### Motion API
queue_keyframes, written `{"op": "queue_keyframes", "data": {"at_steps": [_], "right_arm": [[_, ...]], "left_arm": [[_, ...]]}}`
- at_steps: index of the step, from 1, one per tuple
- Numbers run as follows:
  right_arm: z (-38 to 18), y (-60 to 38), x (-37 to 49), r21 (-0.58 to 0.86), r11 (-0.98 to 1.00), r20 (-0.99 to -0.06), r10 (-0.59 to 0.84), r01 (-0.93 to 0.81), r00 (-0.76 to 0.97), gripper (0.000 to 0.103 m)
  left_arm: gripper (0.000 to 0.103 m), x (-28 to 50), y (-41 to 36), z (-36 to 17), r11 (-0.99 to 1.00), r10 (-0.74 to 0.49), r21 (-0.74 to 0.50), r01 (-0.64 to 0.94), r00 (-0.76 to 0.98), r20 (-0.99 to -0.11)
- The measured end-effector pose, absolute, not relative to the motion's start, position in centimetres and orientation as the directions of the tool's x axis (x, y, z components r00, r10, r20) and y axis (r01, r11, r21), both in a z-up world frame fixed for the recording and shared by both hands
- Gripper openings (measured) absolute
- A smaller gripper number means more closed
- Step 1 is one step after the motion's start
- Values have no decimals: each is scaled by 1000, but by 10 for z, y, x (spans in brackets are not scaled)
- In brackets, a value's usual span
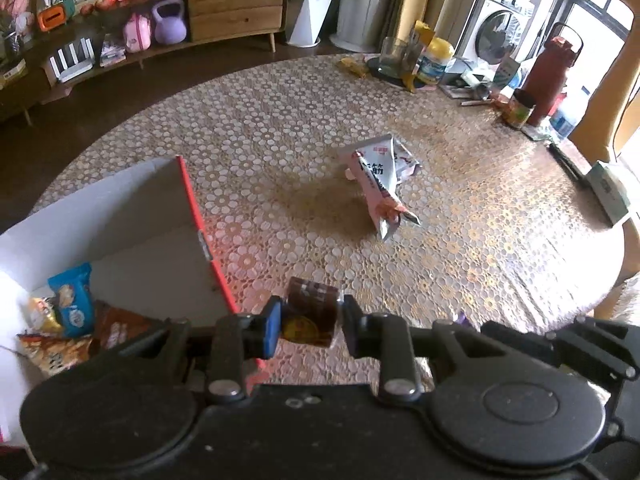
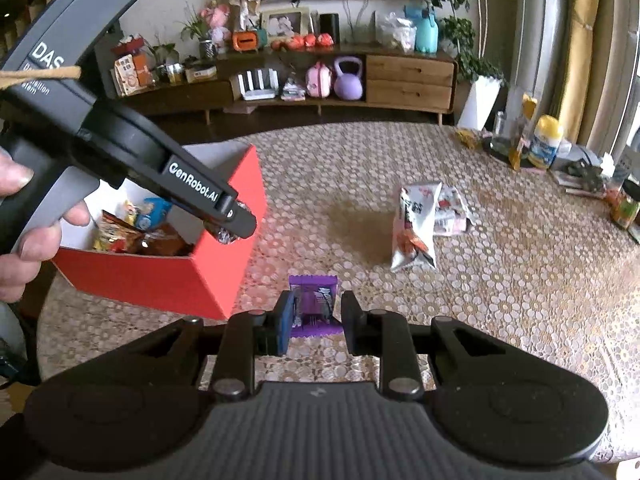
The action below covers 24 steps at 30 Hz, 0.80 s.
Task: Organize snacks
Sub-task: 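Carry the amber and purple candies over the box with both grippers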
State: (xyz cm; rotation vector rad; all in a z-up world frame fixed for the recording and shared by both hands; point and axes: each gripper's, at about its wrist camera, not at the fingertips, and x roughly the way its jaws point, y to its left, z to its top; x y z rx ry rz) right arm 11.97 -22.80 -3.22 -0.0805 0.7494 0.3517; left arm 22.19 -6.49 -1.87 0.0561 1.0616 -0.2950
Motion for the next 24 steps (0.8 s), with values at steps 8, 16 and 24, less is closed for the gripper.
{"op": "queue_keyframes", "data": {"at_steps": [8,16,24], "right_arm": [[-11,-207,107,47,929,-672,301,-367,676,25],[6,-174,105,38,909,-648,340,-416,682,25],[7,-135,113,36,887,-650,371,-460,664,25]], "left_arm": [[28,196,-42,3,960,-216,-94,265,480,-850],[28,176,-4,19,968,-196,-81,238,511,-837],[28,167,42,23,983,-150,-65,174,531,-834]]}}
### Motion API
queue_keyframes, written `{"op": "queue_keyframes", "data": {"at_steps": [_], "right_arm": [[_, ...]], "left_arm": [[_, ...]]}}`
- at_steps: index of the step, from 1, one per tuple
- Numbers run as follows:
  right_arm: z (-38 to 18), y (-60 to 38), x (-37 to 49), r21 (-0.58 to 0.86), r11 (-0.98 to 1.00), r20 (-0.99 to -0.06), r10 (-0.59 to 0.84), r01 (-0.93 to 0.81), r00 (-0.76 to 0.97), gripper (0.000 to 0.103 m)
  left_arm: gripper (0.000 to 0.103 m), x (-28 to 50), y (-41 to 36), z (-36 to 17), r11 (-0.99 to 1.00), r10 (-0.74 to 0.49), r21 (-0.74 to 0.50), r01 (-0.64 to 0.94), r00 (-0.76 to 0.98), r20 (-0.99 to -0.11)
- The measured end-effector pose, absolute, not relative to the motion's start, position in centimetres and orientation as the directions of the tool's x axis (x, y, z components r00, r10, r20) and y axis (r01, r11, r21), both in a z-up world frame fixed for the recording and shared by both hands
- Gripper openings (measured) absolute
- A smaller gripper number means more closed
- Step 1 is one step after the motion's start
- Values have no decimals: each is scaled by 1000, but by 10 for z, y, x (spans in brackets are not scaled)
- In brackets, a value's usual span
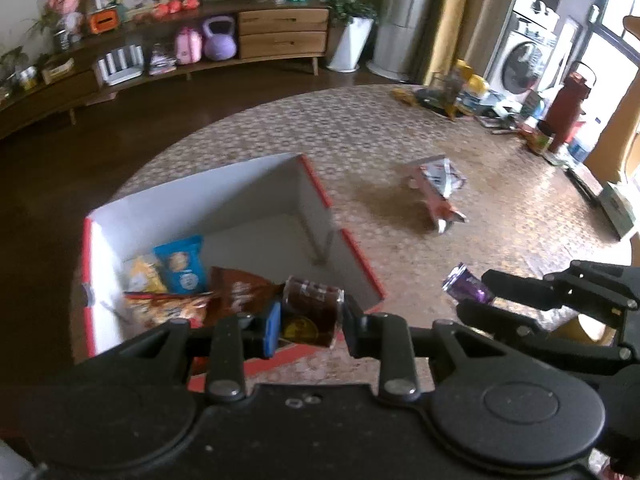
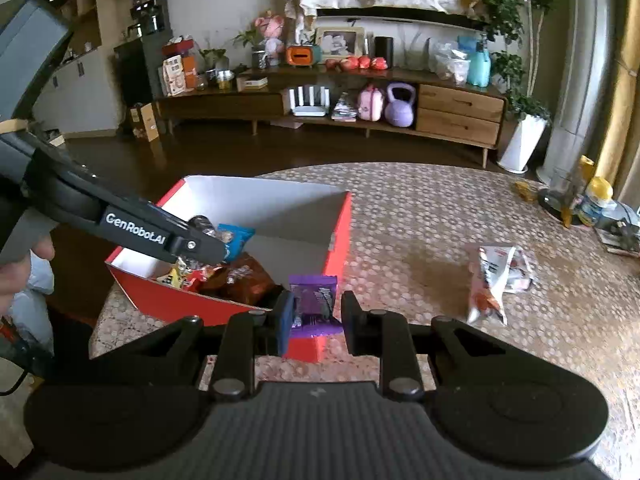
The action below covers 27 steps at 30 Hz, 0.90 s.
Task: Organize snacks
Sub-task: 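Carry the amber and purple candies over the box with both grippers, then open both grippers to drop the two candies into the box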
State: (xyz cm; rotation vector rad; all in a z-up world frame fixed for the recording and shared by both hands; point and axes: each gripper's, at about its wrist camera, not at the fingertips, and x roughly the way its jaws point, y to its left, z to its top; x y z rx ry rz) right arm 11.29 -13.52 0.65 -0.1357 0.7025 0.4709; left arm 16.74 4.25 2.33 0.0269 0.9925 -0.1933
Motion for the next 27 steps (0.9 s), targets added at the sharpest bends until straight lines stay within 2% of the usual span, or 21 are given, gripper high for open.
{"op": "queue_keyframes", "data": {"at_steps": [12,27], "right_arm": [[-14,-86,149,-1,872,-674,361,-489,645,25],[-57,-52,206,-25,877,-735,310,-480,604,25]], "left_arm": [[28,185,97,7,995,-86,-47,87,522,-849],[28,244,121,-41,1000,-25,-17,23,467,-884]]}}
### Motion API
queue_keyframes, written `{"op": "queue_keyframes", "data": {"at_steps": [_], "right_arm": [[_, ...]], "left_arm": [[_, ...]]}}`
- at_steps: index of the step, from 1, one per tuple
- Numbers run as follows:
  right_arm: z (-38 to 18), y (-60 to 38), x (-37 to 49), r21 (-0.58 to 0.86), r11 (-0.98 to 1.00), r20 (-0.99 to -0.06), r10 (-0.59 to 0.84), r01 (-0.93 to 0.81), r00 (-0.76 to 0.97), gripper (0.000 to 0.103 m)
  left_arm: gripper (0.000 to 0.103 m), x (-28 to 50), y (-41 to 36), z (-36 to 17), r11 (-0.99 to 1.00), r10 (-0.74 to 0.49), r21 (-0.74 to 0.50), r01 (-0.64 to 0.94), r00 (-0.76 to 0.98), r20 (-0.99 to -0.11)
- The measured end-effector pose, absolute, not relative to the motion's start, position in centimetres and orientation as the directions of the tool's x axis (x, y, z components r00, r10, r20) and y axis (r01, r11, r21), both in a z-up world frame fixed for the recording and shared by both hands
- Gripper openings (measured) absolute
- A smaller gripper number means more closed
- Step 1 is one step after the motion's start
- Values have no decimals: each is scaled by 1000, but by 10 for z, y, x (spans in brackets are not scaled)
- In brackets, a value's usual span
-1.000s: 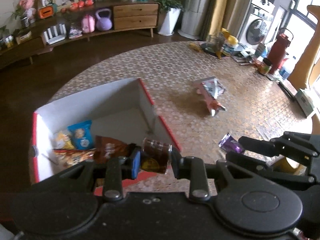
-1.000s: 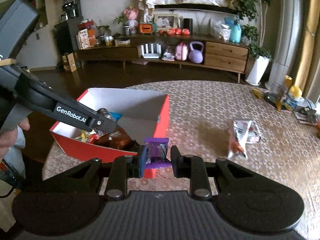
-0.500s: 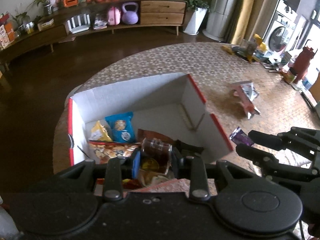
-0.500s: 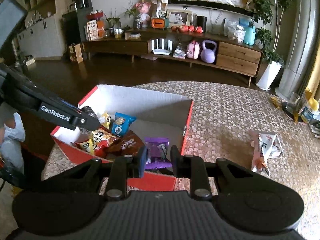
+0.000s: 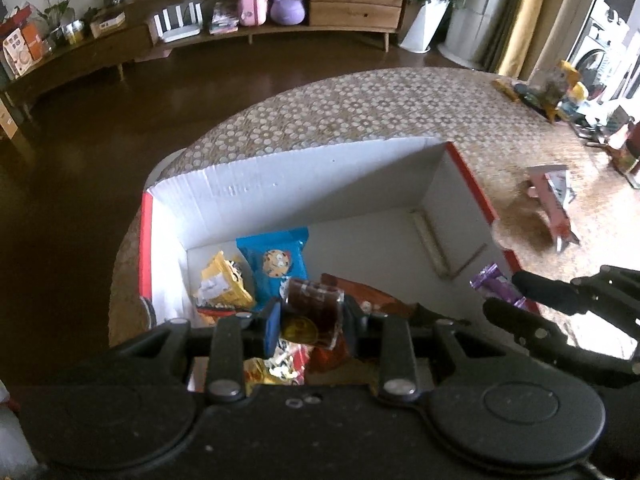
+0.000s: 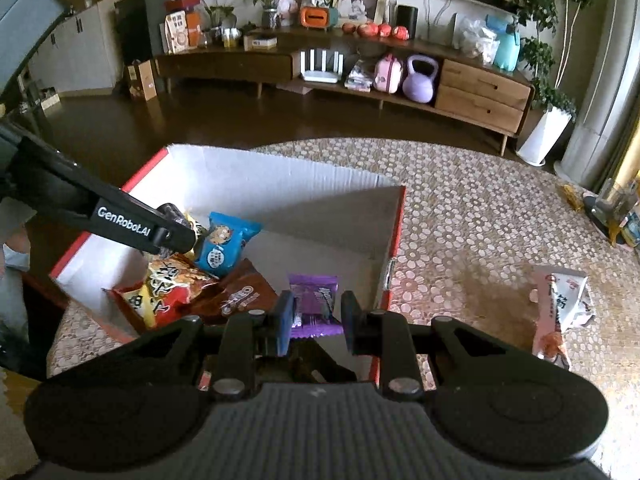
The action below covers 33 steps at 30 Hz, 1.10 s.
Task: Organize snacks
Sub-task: 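Open both grippers to drop the two candies into the box, then withdraw both open grippers from the box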
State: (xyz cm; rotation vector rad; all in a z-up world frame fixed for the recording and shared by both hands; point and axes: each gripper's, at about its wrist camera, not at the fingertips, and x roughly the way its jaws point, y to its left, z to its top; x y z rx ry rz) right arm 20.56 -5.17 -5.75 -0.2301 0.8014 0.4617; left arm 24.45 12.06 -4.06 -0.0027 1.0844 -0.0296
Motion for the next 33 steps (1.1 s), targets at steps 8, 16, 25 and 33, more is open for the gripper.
{"op": "queue_keyframes", "data": {"at_steps": [8,16,25,33], "right_arm": [[-81,-41,223,-38,875,-772,281,-483,570,25],[-93,-39,228,-33,868,-801,273,-495,533,25],[-95,-35,227,-27,866,-801,279,-499,529,25],[-93,-37,224,-3,869,-801,294,-495,522,25]], "left_arm": [[28,271,129,-63,1000,-12,-17,-8,438,-899],[29,283,126,-85,1000,-14,-21,-13,403,-915],[30,288,127,-98,1000,0,-11,-28,374,-927],[37,285,127,-98,999,-3,-19,-38,381,-925]]}}
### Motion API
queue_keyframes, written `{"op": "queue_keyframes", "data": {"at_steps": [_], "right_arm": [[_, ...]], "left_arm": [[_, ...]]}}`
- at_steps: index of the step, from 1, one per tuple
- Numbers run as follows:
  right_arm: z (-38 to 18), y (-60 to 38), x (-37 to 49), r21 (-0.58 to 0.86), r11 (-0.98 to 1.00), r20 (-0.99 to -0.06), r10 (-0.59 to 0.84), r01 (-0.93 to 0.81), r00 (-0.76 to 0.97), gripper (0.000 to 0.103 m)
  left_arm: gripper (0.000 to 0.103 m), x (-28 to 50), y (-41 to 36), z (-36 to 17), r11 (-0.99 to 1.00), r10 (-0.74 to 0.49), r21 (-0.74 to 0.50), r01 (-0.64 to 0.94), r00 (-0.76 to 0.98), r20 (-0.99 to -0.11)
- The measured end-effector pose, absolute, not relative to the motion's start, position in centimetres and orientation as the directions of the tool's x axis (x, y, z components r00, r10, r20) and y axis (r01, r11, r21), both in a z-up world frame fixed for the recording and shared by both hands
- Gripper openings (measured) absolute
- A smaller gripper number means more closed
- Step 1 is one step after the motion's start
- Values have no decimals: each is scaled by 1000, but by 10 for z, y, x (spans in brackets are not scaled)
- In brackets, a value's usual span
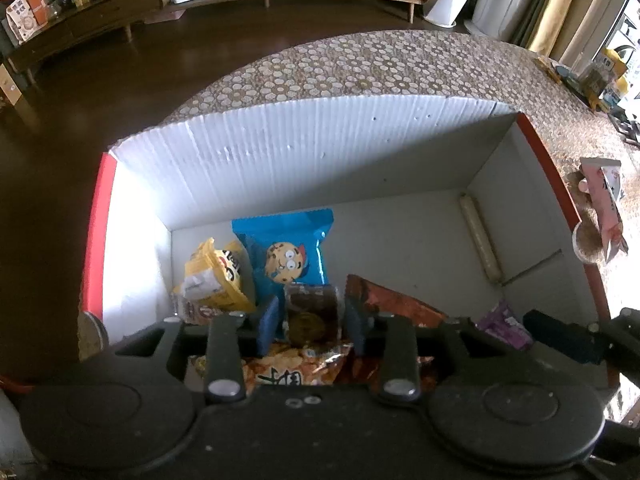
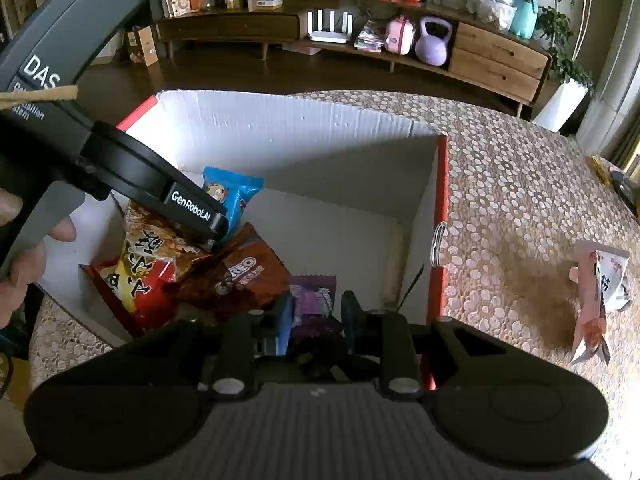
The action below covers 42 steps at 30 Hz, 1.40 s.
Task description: Organize snacks
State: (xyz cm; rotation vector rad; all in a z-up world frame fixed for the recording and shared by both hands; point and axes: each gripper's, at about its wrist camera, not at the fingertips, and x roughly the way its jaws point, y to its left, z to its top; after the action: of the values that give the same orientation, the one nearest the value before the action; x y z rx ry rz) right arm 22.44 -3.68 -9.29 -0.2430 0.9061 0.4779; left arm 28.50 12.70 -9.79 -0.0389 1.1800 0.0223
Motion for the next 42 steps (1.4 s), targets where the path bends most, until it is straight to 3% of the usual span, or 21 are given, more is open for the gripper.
{"op": "queue_keyframes", "data": {"at_steps": [1,3,5,12,14,15,16,21,38,42], "right_arm": [[-92,-38,224,2,870,-799,298,-493,522,25],[-90,-40,223,11,871,-796,305,-490,524,26],[-88,-42,221,21,873,-791,312,-487,526,27],[-75,-51,211,58,874,-765,349,-482,541,31],[-69,-55,205,70,875,-753,361,-480,549,40],[-65,-57,202,77,875,-744,370,-478,556,52],[-62,-59,199,85,873,-736,380,-480,561,57],[-46,-67,183,98,868,-708,405,-487,578,58],[0,-120,119,141,872,-613,449,-469,650,83],[7,-140,106,138,882,-600,436,-450,671,84]], "left_arm": [[40,284,127,-97,999,-2,-19,-41,385,-923],[59,280,127,-93,999,6,-14,-47,401,-916],[65,275,127,-88,999,12,-7,-43,427,-904],[73,257,127,-67,999,10,-14,-46,488,-873],[75,251,127,-60,999,12,-12,-45,510,-860],[77,247,127,-56,999,11,-13,-41,522,-853],[77,243,127,-52,999,8,-14,-36,534,-845],[83,220,121,-33,1000,-4,-3,2,586,-810],[97,151,78,24,996,-72,-17,85,704,-706],[102,136,62,31,995,-86,-21,98,733,-675]]}}
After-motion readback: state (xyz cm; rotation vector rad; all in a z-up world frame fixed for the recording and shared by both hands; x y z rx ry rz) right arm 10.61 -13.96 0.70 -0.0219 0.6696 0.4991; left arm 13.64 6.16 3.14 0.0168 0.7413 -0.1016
